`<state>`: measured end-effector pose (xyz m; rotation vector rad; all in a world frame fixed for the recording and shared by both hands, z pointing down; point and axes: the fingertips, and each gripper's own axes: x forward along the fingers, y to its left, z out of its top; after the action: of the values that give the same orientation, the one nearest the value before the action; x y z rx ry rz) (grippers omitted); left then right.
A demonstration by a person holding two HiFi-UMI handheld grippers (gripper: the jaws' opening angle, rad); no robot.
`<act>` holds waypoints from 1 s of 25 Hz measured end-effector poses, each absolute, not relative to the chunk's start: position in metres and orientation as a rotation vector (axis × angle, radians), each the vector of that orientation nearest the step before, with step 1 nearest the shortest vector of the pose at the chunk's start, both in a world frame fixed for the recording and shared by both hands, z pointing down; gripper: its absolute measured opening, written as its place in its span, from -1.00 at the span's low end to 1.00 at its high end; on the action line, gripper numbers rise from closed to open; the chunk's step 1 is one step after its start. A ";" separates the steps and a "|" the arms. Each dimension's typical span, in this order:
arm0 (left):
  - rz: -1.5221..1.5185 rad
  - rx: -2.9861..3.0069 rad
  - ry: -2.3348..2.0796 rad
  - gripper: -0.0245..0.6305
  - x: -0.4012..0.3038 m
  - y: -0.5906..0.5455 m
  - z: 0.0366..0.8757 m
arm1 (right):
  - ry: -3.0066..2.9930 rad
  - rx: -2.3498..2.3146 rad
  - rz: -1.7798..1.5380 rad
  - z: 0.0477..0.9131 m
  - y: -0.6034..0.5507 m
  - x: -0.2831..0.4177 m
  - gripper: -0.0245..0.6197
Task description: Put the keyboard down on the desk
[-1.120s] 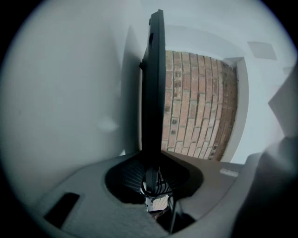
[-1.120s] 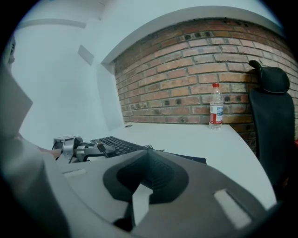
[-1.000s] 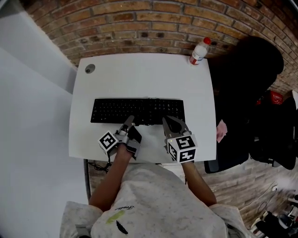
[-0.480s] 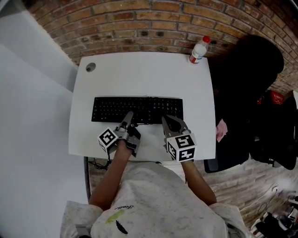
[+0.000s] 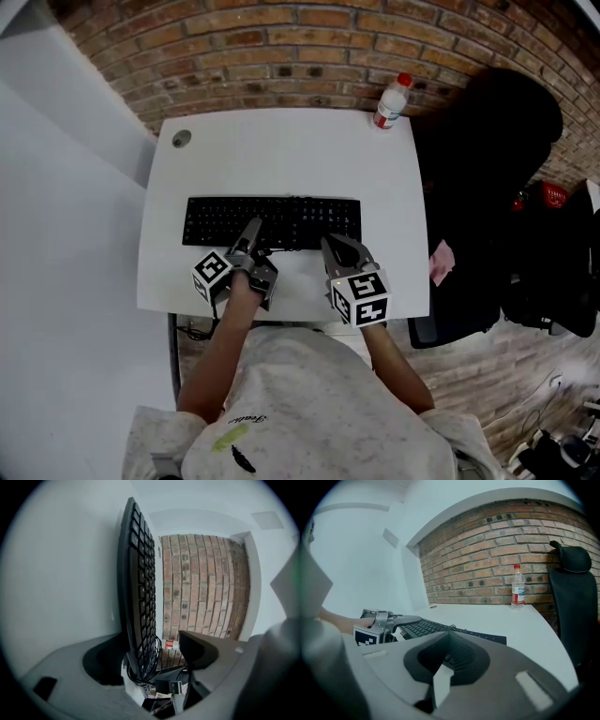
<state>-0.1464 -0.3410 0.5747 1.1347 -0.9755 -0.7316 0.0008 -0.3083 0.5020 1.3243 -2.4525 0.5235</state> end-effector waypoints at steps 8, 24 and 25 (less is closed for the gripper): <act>-0.715 1.128 -0.979 0.14 -0.147 -0.319 0.575 | -2.467 1.311 0.507 0.500 -0.291 0.000 -0.89; -0.479 1.521 -1.157 -0.16 -0.153 -0.260 0.530 | -2.550 1.253 0.455 0.482 -0.249 -0.012 -0.89; -0.453 1.562 -1.178 -0.21 -0.153 -0.257 0.525 | -2.558 1.250 0.452 0.479 -0.248 -0.013 -0.89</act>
<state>-0.1528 -0.2568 0.5249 1.5624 -1.1779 -0.4528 -0.0128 -0.2475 0.4795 1.2497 -2.5579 0.4516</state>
